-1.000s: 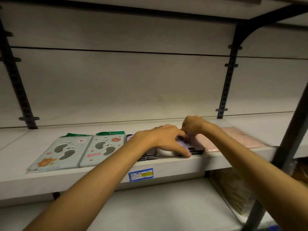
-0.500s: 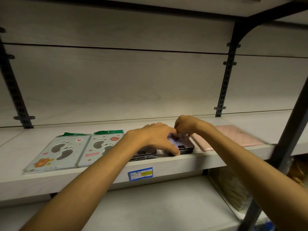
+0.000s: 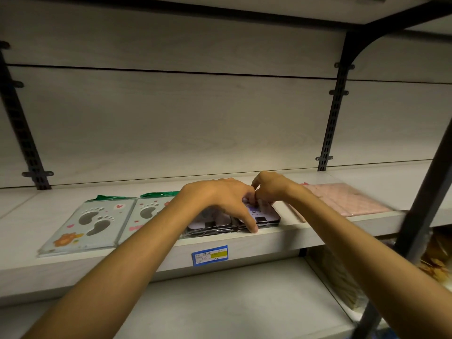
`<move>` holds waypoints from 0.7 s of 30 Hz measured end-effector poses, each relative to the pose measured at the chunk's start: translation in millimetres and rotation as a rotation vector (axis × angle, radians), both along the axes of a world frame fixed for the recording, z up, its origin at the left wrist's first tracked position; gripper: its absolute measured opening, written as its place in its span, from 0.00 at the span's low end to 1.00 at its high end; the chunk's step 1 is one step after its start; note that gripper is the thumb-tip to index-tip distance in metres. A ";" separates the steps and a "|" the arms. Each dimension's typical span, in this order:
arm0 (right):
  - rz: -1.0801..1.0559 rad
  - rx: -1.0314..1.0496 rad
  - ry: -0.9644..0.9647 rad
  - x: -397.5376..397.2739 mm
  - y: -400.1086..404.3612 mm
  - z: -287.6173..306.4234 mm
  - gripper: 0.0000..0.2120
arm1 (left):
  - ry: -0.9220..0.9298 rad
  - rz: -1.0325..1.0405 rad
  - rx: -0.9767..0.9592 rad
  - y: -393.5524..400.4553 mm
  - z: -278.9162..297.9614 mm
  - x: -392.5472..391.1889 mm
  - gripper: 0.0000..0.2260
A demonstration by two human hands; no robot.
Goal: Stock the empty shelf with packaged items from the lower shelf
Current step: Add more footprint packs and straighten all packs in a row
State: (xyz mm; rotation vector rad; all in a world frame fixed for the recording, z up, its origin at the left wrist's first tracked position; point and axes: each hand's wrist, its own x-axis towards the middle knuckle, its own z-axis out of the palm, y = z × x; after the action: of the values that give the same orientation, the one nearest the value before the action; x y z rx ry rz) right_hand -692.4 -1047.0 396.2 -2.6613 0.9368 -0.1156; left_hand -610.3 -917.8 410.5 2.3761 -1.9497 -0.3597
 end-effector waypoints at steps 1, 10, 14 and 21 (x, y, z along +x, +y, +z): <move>0.005 -0.007 -0.001 -0.5 0.0 -0.1 0.14 | -0.008 0.001 0.001 -0.4 -0.1 0.3 0.29; 0.077 -0.032 -0.068 -6.2 -9.5 -6.9 0.16 | -0.013 0.013 0.026 -2.2 -0.8 4.4 0.28; 0.015 0.083 -0.252 -24.3 -26.5 -5.1 0.13 | 0.023 0.009 0.085 -7.0 10.2 7.4 0.26; -0.368 -0.208 -0.210 -80.0 -106.0 -8.6 0.12 | -0.111 0.000 -0.216 -52.0 19.0 -1.9 0.21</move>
State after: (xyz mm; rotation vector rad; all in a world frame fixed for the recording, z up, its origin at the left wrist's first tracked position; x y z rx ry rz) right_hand -772.4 -1153.0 387.6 -2.5566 1.3951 -0.5930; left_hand -612.3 -969.9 429.5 2.3029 -1.9214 -0.0155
